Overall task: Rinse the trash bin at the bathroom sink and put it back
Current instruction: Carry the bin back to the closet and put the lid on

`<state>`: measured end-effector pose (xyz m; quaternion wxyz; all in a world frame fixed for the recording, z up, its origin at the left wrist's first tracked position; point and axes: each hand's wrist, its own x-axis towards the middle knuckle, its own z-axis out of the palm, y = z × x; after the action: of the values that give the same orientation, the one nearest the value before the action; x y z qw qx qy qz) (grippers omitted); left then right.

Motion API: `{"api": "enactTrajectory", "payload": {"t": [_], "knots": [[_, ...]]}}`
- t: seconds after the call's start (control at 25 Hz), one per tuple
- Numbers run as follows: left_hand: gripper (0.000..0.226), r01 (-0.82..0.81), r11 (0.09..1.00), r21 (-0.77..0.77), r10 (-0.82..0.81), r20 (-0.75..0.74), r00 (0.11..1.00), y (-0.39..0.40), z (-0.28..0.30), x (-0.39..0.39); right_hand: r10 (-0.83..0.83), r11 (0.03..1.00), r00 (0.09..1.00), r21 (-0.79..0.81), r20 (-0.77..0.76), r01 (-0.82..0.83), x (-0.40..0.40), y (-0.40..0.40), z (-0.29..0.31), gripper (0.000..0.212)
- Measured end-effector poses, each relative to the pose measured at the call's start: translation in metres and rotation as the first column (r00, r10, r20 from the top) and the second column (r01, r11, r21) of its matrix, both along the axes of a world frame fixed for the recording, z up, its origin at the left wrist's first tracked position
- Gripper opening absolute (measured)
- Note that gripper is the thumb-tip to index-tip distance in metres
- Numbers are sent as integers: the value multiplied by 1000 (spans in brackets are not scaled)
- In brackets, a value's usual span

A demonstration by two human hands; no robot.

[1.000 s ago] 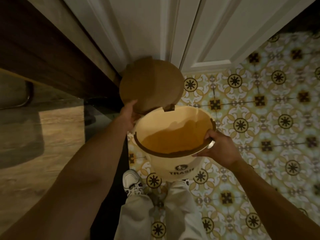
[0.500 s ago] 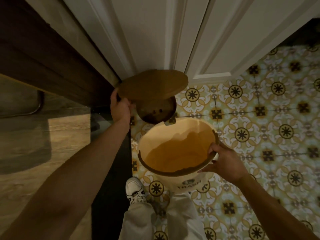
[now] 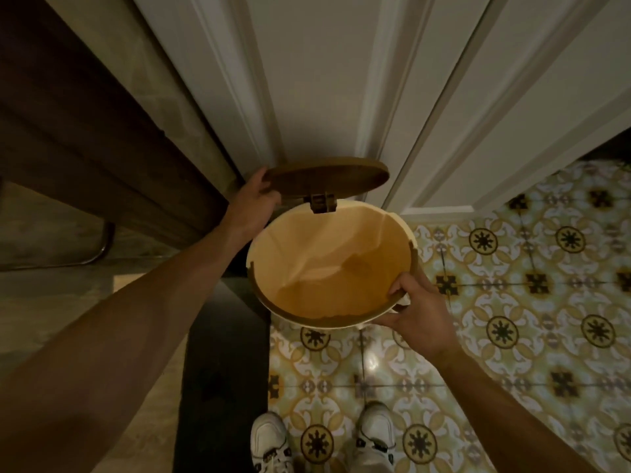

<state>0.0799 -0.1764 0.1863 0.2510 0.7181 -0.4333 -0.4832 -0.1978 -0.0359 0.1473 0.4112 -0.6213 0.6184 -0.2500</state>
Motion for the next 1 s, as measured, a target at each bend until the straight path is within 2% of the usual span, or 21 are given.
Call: {"api": "enactTrajectory", "payload": {"t": [0.16, 0.36, 0.56, 0.72, 0.8, 0.92, 1.0], "knots": [[63, 45, 996, -72, -44, 10, 999, 0, -14, 15, -61, 998, 995, -17, 74, 62, 14, -21, -42, 45], [55, 117, 985, -131, -114, 26, 993, 8, -20, 23, -61, 998, 988, -4, 143, 62, 20, -34, -84, 45], [56, 206, 970, -131, -192, 110, 975, 19, -25, 25, -101, 995, 991, 2, 83, 101, 18, -48, -121, 43], [58, 216, 967, -138, -193, 160, 968, 20, -30, 27, -92, 996, 996, -2, -4, 92, 27, -52, -140, 43], [57, 217, 965, -148, -190, 179, 965, 21, -30, 28, -16, 1000, 994, 8, -112, 17, 20, -54, -148, 44], [58, 207, 964, -167, -177, 177, 968, 22, -28, 27, 124, 988, 934, 129, -335, -85, 8, -51, -159, 50], [60, 222, 962, -158, -200, 144, 969, 20, -27, 26, 130, 980, 908, 191, -398, -56, 10, -49, -164, 52]]}}
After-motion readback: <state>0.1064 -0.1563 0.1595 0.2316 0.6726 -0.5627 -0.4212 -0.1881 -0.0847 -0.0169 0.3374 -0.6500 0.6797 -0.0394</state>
